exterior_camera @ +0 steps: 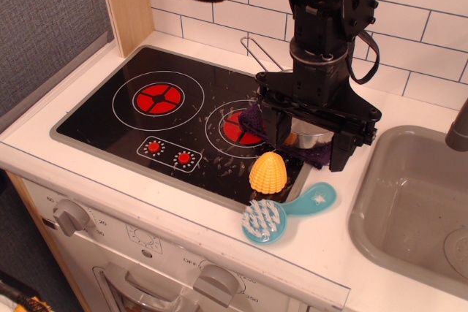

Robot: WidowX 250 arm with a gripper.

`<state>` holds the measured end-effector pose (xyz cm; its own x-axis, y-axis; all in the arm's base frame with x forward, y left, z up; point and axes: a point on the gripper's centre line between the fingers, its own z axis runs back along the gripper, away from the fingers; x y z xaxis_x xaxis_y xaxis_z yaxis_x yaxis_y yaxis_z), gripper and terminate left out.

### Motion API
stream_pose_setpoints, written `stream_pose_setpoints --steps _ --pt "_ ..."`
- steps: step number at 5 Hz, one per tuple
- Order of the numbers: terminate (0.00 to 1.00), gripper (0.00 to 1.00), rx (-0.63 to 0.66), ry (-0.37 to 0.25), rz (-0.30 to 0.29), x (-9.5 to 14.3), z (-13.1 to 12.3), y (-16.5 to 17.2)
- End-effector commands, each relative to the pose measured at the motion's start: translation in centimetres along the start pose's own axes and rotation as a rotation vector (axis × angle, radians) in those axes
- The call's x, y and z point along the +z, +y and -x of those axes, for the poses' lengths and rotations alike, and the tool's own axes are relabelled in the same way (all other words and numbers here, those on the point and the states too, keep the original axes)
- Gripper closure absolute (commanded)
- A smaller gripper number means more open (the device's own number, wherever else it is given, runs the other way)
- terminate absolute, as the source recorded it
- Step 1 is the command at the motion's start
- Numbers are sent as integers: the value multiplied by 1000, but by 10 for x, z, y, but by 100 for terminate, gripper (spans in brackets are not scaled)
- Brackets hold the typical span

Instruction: Move the brush and put it in between the burners.

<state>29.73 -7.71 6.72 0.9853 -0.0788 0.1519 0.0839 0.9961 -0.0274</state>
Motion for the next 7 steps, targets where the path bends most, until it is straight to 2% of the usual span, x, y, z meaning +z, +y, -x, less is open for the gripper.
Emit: stream_pose_setpoints --steps 1,2,3,4,6,7 --pt "0 0 0 0 0 0 0 0" --pt "0 0 -23 -10 21 10 8 -2" --pt "0 0 -48 -35 -3 31 27 -3" --pt "0 0 -42 -7 -19 29 43 -1" --pt "0 0 -16 102 -21 -16 53 2" --pt "0 0 -8 134 -32 -33 58 1"
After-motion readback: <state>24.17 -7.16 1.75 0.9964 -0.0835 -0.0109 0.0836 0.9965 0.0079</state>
